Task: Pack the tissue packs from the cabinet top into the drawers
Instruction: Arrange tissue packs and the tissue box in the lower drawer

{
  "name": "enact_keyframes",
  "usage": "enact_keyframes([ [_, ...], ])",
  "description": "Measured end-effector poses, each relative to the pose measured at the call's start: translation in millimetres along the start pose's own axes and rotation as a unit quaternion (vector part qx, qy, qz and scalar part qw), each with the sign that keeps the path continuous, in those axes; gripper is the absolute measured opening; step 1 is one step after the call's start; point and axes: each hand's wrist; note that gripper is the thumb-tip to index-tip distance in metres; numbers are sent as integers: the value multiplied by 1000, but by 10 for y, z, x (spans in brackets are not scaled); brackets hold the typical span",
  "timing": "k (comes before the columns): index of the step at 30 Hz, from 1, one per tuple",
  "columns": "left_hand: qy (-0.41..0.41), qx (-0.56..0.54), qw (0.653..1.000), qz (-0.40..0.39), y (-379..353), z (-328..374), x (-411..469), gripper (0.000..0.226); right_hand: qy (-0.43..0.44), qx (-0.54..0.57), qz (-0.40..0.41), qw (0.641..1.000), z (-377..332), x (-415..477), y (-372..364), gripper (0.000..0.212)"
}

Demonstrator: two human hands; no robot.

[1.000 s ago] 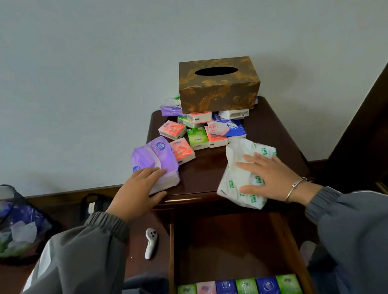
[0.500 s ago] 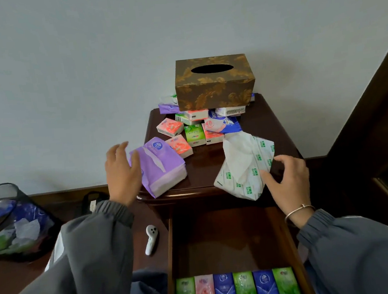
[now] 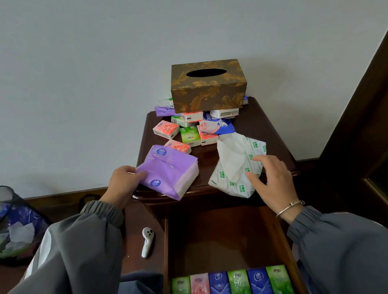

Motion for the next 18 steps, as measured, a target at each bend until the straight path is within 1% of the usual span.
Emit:
enact_keyframes([
  [2, -9, 48, 998, -36, 10, 26, -65, 16, 45, -63, -65, 995, -39, 122, -34, 44],
  [5, -38, 164, 982, -88, 13, 117, -143, 21, 47, -141, -176, 973, 5, 281, -119, 53],
  [7, -63, 228, 969, -71, 12, 216, -143, 24, 37, -153, -225, 962, 96, 355, -141, 54],
  [9, -92, 257, 962, -25, 7, 366, -95, 29, 47, -154, -240, 957, 193, 413, -125, 54],
  [11, -124, 254, 959, -4, -33, 529, 32, 36, 60, -156, -244, 955, 274, 456, -97, 55],
  [15, -204, 219, 954, -1, -183, 764, 355, 39, 69, -150, -244, 956, 387, 481, -64, 56],
  [18, -241, 261, 934, -34, -311, 800, 634, 46, 68, -150, -241, 956, 406, 469, -73, 56],
])
Point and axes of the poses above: each hand's wrist, its own x-axis towards the middle knuckle, its own y-axis out of the back of the hand, z = x × y, and after that the axes turned 3 degrees about -x, right-handed
